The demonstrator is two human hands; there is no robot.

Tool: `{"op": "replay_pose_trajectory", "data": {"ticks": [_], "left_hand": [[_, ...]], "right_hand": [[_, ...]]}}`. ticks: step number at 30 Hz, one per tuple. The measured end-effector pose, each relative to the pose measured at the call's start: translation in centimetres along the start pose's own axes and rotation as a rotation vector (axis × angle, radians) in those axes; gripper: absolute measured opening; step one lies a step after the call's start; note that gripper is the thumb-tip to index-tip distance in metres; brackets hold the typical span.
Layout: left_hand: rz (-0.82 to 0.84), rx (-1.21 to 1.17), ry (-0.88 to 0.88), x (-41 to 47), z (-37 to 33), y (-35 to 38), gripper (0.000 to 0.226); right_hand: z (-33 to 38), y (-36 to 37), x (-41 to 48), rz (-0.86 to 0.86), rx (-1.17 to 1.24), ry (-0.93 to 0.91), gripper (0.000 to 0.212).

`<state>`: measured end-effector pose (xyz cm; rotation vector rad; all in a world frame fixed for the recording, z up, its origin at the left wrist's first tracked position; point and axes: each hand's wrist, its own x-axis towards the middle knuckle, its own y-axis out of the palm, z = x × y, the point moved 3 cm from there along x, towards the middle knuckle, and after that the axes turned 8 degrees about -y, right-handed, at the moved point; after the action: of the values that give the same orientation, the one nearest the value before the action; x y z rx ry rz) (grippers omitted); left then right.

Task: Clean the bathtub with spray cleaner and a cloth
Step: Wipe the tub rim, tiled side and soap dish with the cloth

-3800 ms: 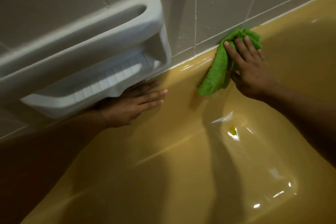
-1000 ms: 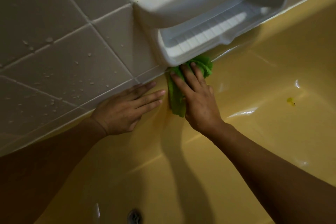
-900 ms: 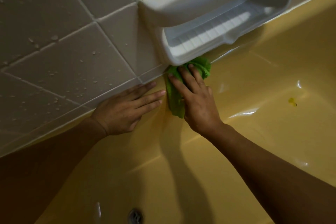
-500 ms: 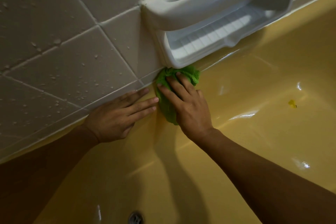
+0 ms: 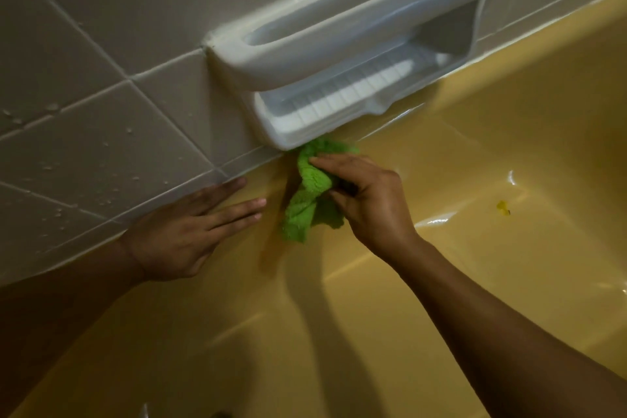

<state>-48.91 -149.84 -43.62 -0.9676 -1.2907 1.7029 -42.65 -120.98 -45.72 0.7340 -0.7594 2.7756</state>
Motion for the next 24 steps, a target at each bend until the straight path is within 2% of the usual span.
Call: {"op": "replay_pose_trajectory", "data": {"ticks": [3,7,11,16,24], "left_hand": [[0.016,-0.017,0.012,0.6,-0.3,-0.2,0.077],[0.023,-0.116,0.026,1.8,-0.3,0.0,0.082],[-0.006,-0.018,0.050,3.2,-0.7,-0.7,0.087],[-0.033,-0.046,0.031,3.5,-0.9,-1.3,0.084],[0.046,-0.066,-0.125,3.7,-2.0,-1.6,0.098]], "right_hand": [[0.3,-4.6,-1.1,-0.073,0.140,0.209,0.053],[1.6,-10.5,-1.6,-0.109,0.096,0.224,0.057],[3.5,-13.8,0.7,-0.160,0.013,0.109,0.055],[5.7,-14.9,4.4,-0.281,-0.019,-0.060,0.047],[10.8,-15.4,6.3,-0.369,-0.179,-0.309,0.040]]}}
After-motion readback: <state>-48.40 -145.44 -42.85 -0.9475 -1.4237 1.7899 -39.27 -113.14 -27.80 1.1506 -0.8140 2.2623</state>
